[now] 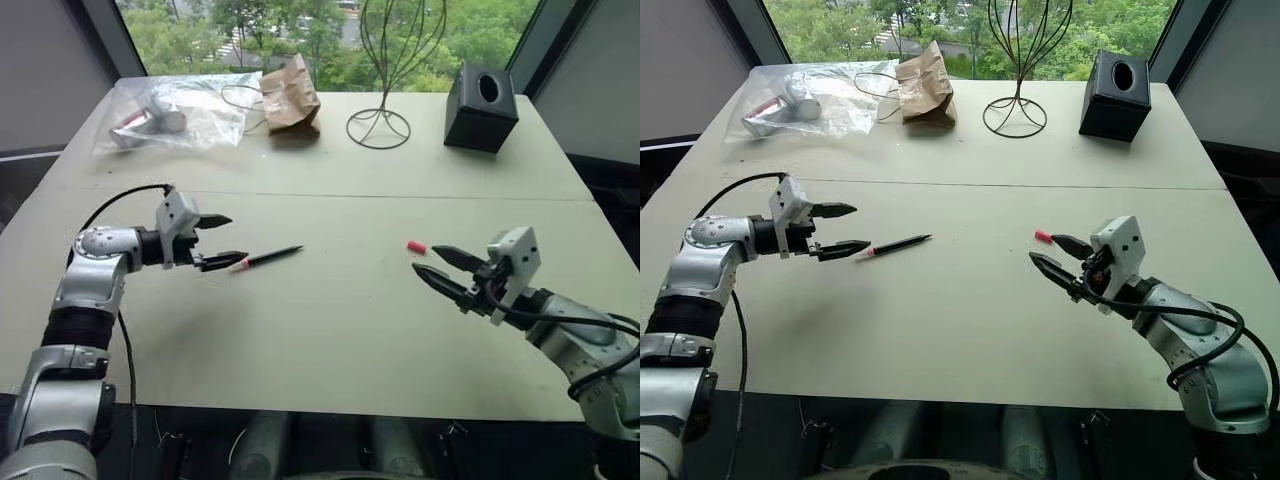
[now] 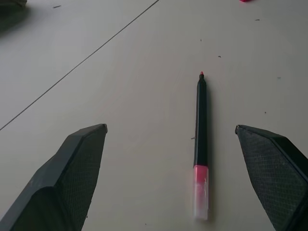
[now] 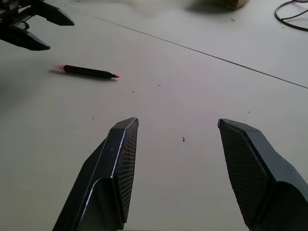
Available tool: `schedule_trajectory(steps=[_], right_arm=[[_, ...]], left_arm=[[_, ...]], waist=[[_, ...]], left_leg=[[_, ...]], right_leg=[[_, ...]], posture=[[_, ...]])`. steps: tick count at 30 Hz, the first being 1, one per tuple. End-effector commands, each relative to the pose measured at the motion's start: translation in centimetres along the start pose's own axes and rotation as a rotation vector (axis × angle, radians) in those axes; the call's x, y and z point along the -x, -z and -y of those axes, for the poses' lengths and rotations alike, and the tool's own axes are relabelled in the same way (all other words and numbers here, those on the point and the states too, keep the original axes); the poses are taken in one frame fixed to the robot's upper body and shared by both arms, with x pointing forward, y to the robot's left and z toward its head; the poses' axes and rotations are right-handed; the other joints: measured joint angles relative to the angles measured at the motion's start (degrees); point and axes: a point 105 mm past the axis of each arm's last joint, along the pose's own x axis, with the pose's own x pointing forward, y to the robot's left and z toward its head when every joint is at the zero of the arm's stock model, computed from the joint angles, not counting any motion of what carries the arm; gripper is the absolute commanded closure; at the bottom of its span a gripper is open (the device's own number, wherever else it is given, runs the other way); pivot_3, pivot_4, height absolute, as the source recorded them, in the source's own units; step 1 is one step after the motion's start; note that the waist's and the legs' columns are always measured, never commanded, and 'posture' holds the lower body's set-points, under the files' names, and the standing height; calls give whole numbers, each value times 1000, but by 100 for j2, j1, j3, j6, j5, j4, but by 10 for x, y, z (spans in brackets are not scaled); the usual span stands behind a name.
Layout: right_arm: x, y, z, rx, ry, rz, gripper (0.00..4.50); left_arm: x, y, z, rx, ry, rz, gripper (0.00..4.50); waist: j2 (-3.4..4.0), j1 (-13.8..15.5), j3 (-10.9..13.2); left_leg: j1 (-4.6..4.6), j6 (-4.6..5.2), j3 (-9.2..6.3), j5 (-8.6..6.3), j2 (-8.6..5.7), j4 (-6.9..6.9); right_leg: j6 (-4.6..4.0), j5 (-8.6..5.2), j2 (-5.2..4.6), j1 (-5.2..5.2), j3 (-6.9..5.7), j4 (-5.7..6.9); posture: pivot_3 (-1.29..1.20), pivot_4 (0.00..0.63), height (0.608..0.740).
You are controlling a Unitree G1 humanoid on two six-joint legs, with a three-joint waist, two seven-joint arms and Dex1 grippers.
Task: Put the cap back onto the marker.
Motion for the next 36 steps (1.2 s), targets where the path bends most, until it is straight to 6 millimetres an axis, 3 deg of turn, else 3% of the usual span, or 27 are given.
schedule_trajectory(steps=[1, 7, 20, 23, 30, 36], right_arm=[[1, -6, -9, 23, 4, 28, 1775], [4, -1, -12, 10, 28, 26, 1775], [6, 2, -8, 20, 73, 27, 1775], [7, 3, -7, 20, 75, 25, 1775], [6, 4, -6, 15, 76, 24, 1775], [5, 7, -5, 9, 72, 19, 1775]], left_arm=[[-15, 5, 4, -40, 50, -8, 26], [-40, 11, 4, -49, 44, -5, 26], [-63, 19, 17, -26, 89, 20, 26], [-62, 21, 19, -10, 100, 24, 853], [-59, 22, 20, -32, 109, 10, 4355], [-57, 21, 19, -69, 107, -7, 4444]], waist=[[-2, -15, 0], [-8, -4, 3], [-11, -1, 3], [-11, -3, 2], [-11, -3, 2], [-11, -3, 2]], left_leg=[[0, 1, 3, -1, 0, 4], [1, 1, -1, -1, 1, 25], [4, 1, -3, -1, 2, 40], [4, 2, -3, -1, 2, 40], [5, 2, -3, -1, 1, 40], [6, 2, -4, 0, 1, 40]], right_leg=[[2, 1, -1, 1, 2, 0], [6, 3, 0, 1, 1, 23], [8, 2, -2, 1, 2, 48], [8, 2, -2, 1, 2, 49], [8, 2, -2, 1, 2, 50], [8, 2, -1, 1, 2, 51]], posture=[[0, 150, 740], [0, 150, 740], [0, 150, 740], [0, 150, 740], [0, 150, 740], [0, 150, 740]])
